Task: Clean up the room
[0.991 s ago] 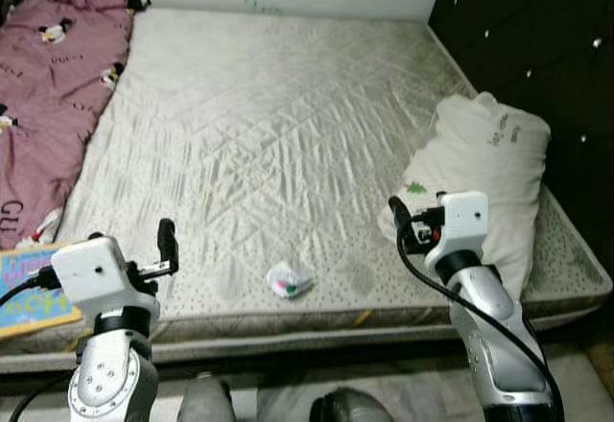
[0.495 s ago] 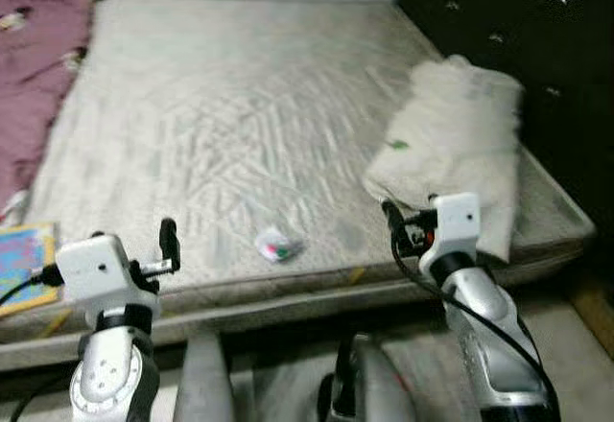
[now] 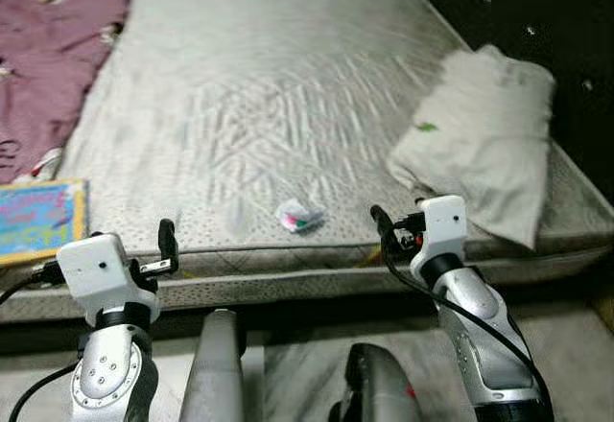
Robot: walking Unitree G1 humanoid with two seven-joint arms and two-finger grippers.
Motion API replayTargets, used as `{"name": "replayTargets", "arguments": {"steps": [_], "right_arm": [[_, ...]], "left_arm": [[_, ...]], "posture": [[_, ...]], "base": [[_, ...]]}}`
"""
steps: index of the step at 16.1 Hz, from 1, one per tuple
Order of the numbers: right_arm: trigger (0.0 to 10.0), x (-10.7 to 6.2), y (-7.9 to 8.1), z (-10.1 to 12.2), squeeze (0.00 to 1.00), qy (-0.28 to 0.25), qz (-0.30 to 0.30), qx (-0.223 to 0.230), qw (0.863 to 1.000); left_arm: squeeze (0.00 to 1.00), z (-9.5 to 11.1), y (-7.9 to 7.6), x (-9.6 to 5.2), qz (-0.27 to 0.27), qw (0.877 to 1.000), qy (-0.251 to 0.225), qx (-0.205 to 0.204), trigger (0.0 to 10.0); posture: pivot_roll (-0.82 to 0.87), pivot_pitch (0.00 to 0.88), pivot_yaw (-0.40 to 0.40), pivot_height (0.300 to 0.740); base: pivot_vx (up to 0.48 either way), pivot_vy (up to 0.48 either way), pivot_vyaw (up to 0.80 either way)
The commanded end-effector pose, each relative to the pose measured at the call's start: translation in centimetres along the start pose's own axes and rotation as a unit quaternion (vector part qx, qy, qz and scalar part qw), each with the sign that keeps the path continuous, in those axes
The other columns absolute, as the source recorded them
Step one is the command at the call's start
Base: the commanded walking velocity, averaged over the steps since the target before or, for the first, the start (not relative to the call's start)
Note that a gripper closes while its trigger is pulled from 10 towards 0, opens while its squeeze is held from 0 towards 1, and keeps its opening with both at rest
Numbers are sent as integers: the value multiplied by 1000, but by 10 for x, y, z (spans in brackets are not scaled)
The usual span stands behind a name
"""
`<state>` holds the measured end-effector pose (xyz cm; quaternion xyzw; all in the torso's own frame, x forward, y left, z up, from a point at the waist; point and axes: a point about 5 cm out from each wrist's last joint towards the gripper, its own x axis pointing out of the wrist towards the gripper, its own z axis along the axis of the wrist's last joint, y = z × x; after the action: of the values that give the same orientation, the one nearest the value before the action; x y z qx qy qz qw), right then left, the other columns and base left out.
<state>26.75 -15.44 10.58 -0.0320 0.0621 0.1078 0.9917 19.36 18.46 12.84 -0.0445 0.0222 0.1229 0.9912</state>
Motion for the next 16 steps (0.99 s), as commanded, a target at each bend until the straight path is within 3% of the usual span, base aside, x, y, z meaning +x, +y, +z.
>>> {"name": "replayTargets", "arguments": {"steps": [1, 3, 10, 13, 16], "right_arm": [[10000, 1, -4, 1, 0, -3, -3, 0, 1000], [10000, 2, -3, 2, 0, -3, 0, -3, 1000], [10000, 7, 2, 2, 0, 2, 32, -9, 999], [10000, 8, 5, 2, 0, 3, 46, -29, 999], [10000, 8, 5, 1, 0, 5, 45, -19, 999]], "left_arm": [[0, 1, -2, 0, 0, 1000, -1, -2, 10000], [0, 1, -2, 1, 2, 1000, -2, -3, 10000], [0, 2, -2, 3, 6, 1000, -3, -9, 10000], [0, 2, -3, 4, 1, 1000, -3, -15, 10000], [0, 2, -3, 4, 1, 1000, -2, -16, 10000]], "posture": [[139, 101, -80, 590], [137, 102, -82, 570], [136, 109, -84, 570], [134, 115, -84, 570], [133, 116, -83, 570]], "base": [[0, 0, 0], [0, 0, 0], [0, 0, 0], [0, 0, 685], [0, 0, 775]]}}
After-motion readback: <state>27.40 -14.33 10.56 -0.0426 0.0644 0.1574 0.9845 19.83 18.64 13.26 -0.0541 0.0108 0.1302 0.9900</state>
